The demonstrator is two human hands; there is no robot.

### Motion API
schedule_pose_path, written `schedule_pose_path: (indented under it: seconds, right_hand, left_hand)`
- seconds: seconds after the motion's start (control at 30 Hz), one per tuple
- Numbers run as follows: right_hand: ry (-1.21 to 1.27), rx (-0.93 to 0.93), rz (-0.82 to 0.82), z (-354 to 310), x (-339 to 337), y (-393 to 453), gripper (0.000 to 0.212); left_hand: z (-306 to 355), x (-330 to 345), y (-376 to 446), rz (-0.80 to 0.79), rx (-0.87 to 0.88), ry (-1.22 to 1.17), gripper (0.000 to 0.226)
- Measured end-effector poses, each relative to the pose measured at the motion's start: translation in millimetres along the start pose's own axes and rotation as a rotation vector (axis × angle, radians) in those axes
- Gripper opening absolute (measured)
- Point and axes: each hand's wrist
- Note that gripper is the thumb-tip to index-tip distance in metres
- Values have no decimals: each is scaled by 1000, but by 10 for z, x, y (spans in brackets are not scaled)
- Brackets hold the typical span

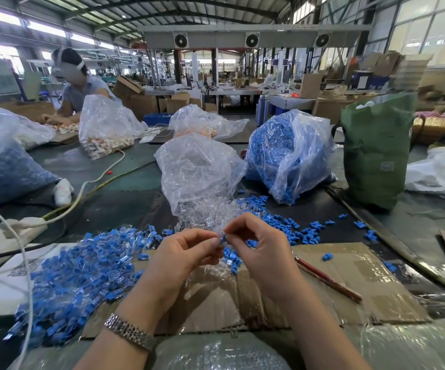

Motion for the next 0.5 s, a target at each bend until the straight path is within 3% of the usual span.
schedule_pose_path:
  seconds: [0.13, 0.5]
  right_hand:
    - [21, 12, -15, -1, 5, -1, 20]
    - [61, 29, -47, 8, -15, -6, 24]
  left_hand:
    - [-19, -26, 28, -45, -73, -151, 41]
    - [-20, -15, 30, -27, -22, -74, 39]
Point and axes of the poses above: each hand's wrist, its own y-axis towards the middle knuckle, its own x-axis out of the palm, z = x × y, and after that the axes turned 1 degree about y, right-handed
